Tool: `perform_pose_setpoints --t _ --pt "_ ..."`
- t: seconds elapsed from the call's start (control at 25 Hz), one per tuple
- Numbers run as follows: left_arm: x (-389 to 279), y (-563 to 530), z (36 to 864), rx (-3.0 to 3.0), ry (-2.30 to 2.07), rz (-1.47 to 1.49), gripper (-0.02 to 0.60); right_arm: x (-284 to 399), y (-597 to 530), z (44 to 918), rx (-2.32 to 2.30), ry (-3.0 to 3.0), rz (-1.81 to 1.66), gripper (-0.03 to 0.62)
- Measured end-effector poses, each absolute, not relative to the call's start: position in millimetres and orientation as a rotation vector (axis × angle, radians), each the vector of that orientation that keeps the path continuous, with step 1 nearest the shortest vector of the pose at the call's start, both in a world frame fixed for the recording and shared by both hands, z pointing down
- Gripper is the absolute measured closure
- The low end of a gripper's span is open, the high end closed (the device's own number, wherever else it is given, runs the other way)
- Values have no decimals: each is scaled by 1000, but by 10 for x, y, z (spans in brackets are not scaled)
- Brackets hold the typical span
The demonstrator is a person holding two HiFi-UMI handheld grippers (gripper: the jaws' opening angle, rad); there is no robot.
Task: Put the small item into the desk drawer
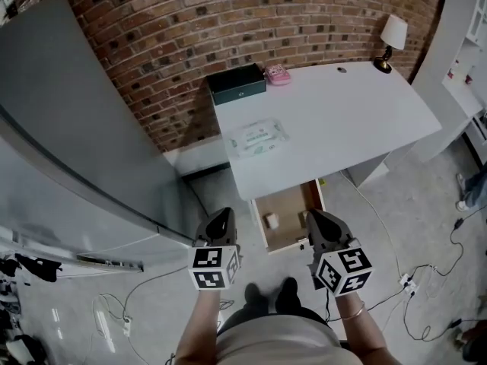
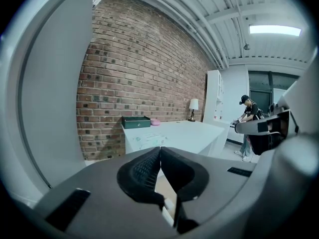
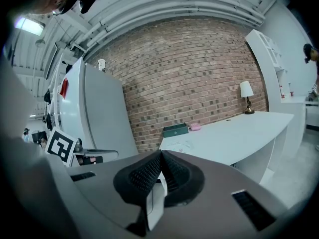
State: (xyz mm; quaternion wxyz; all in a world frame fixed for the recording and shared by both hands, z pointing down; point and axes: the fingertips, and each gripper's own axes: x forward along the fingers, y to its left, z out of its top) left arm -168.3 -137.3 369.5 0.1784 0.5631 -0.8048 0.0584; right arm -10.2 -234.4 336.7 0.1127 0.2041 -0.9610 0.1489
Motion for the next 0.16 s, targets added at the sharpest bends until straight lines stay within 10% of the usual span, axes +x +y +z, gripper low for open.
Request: perform_pose_setpoints --t 0.16 --pt "-1798 -1283 3704 1605 -2272 158 560 -205 -2265 3457 609 -2800 435 588"
